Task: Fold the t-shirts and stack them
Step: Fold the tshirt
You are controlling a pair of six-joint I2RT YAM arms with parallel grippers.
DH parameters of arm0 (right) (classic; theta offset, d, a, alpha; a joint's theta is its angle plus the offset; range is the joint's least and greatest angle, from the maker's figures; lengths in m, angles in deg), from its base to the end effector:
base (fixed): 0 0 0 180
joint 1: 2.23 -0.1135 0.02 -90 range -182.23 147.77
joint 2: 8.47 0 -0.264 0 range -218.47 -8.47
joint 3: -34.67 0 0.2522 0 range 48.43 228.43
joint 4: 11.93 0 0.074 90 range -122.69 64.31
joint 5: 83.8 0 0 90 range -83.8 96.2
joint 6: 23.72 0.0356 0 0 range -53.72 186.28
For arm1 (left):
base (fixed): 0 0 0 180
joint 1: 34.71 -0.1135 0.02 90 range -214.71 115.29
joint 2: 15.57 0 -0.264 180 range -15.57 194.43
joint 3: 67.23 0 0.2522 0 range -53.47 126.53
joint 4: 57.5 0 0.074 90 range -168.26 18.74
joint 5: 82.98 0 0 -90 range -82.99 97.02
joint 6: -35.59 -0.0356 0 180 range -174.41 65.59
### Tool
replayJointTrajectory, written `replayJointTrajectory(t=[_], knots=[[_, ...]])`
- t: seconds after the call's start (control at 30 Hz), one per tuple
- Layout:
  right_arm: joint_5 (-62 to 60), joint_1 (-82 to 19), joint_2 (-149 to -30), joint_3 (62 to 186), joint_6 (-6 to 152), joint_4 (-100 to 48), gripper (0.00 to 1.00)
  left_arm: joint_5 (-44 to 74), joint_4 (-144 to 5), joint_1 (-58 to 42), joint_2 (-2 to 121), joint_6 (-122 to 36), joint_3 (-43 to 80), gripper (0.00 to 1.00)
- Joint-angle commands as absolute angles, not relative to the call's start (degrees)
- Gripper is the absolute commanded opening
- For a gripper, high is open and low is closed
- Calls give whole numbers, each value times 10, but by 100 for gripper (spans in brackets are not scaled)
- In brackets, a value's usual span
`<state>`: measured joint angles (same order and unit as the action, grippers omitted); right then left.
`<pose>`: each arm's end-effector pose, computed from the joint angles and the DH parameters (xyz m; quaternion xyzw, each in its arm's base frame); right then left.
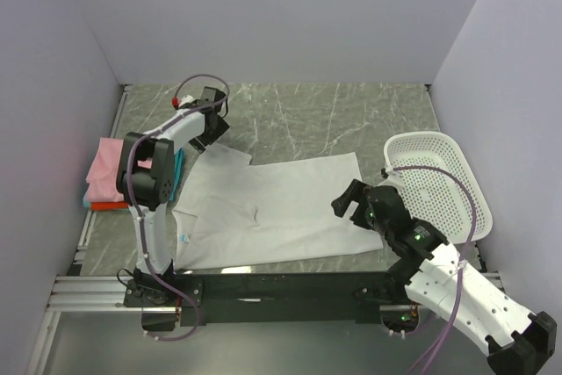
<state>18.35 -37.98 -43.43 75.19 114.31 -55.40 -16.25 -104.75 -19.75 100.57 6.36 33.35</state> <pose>0.1184 0.0760 0.2224 0.1418 0.8833 0.2207 0.3885 0.4171 -0.0969 0.1879 -0.4142 0.8585 0.0134 0.3021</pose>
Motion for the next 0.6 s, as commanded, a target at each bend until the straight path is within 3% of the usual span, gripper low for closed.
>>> replayJointTrajectory(t=[0.0, 0.17, 0.57], knots=[[204, -383, -435, 749, 1136, -549, 100, -163, -1068, -200, 1038, 58, 383, 77], [188, -383, -444, 730, 1139, -526, 100, -174, -1078, -200, 1067, 54, 414, 67], [178, -382, -490, 723, 1126, -502, 100, -177, -1190, -200, 1129, 46, 478, 56]])
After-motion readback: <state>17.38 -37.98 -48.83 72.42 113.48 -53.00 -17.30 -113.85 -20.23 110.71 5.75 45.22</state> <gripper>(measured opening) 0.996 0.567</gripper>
